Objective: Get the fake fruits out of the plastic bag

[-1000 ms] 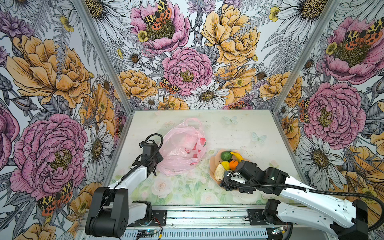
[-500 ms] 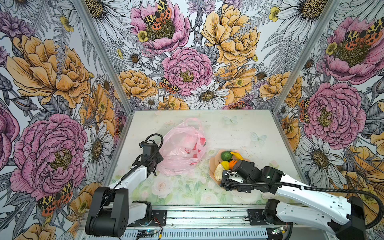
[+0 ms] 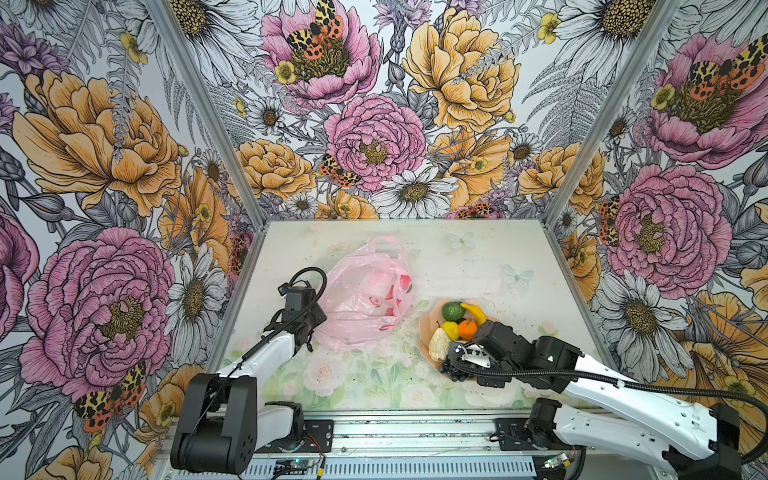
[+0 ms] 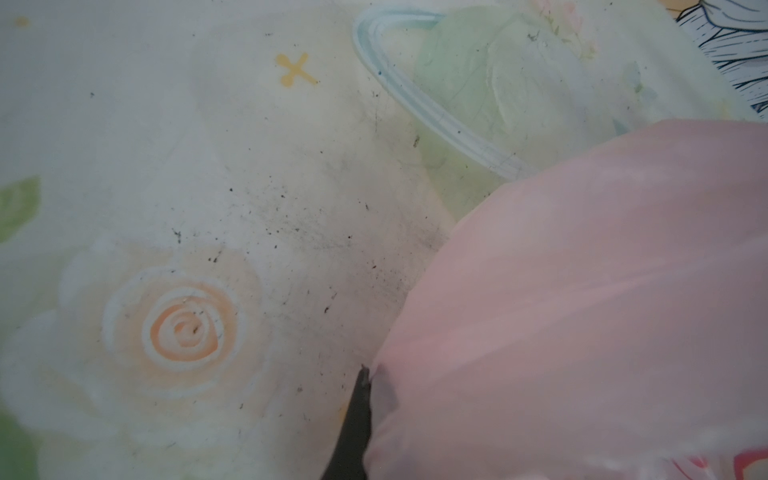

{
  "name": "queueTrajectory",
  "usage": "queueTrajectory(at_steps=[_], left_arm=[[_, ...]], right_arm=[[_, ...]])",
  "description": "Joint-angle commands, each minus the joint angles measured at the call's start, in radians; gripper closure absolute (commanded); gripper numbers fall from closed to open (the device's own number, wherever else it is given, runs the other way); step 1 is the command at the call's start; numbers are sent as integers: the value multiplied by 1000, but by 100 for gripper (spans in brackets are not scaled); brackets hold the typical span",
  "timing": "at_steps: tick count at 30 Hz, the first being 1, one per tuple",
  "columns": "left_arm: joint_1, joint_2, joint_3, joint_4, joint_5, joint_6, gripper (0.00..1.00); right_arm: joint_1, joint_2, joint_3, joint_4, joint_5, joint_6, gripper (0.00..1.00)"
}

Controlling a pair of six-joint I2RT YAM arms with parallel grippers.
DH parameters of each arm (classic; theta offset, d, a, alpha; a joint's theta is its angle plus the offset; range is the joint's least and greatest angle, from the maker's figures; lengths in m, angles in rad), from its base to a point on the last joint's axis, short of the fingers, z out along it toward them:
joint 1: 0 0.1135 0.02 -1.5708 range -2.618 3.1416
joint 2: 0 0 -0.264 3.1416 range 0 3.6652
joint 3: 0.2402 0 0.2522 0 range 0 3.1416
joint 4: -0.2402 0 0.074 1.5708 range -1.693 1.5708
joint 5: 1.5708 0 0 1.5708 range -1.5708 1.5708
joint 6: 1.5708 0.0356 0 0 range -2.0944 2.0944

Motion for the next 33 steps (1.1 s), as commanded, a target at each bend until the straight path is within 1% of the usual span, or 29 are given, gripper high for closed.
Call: queueTrajectory(at_steps=[1,6,11,13,14,15,16,17,20,22,25,27,30,31,32,33], left_arm=[[9,6,-3,20,19,14,97],[9,6,-4,21,20,13,98],[10,6,-4,21,20,14,98],[9,8,-3,21,22,14,98],[9,10,-2,21,22,14,98],[10,9,-2,21,23,14,98],[9,9,-2,21,24,14,98],[9,9,-3,21,24,14,98],[9,8,-3,21,26,13,98],[9,9,-5,23,26,14,98],[11,8,-4,21,31,14,98],[12,9,-4,24,35,14,97],[15,12,-4,25,41,14,98],[17,12,-4,25,43,14,97],[17,13,-4,24,45,14,98],[18,12,-5,26,48,14,98]], right_arm=[[-7,-54,31,-57,-62,-10,1],[-34,-80,47,-142,-97,-17,1],[-127,-91,76,-227,-141,-9,3],[-142,-80,81,-247,-176,10,7],[-173,-77,83,-250,-191,11,11],[-182,-69,87,-250,-191,21,21],[-195,-62,92,-249,-195,27,36],[-204,-57,92,-247,-200,28,42],[-225,-23,92,-248,-203,27,39],[-236,15,106,-252,-217,49,35],[-271,83,165,-269,-294,93,32],[-288,142,212,-280,-298,155,33],[-313,199,277,-291,-355,257,37],[-323,204,290,-293,-350,270,38],[-328,203,296,-291,-315,288,39],[-340,200,299,-279,-255,311,38]])
